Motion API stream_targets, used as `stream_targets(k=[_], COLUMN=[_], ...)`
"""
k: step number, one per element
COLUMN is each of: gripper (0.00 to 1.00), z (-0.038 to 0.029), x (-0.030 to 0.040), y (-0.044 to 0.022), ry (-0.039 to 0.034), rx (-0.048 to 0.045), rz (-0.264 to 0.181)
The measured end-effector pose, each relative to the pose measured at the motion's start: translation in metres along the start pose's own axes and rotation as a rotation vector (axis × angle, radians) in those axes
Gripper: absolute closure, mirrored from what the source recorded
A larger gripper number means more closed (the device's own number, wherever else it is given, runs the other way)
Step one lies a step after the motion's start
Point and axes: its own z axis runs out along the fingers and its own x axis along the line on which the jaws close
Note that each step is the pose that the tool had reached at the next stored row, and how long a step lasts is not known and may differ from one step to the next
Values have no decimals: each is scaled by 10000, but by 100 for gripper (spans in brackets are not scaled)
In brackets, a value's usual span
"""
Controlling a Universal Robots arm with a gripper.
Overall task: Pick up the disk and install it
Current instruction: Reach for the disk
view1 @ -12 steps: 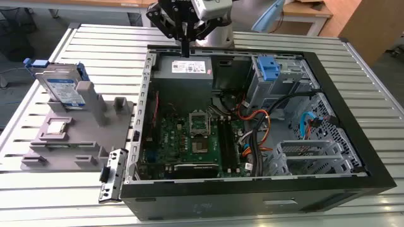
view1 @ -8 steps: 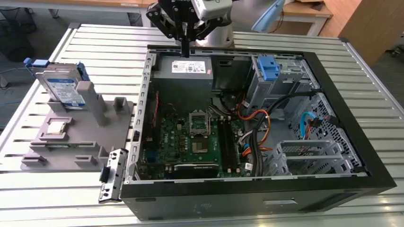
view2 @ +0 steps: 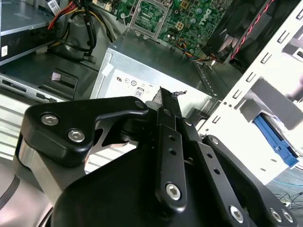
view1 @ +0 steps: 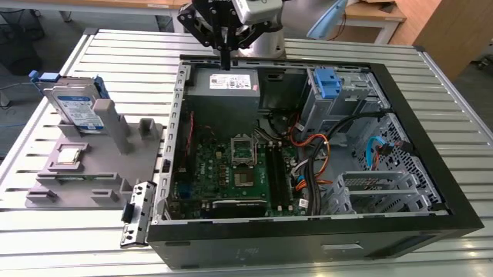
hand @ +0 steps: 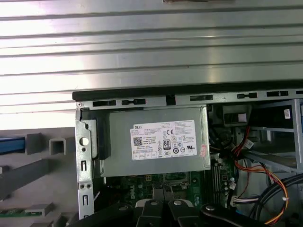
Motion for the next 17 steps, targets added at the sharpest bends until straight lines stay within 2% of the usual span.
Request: stream_targets(k=[11, 17], gripper=[89, 89], z=[-2, -3], x=[107, 114], y=[-8, -9], ry=[-2, -1], rx=[-3, -1], rz=[-1, -2])
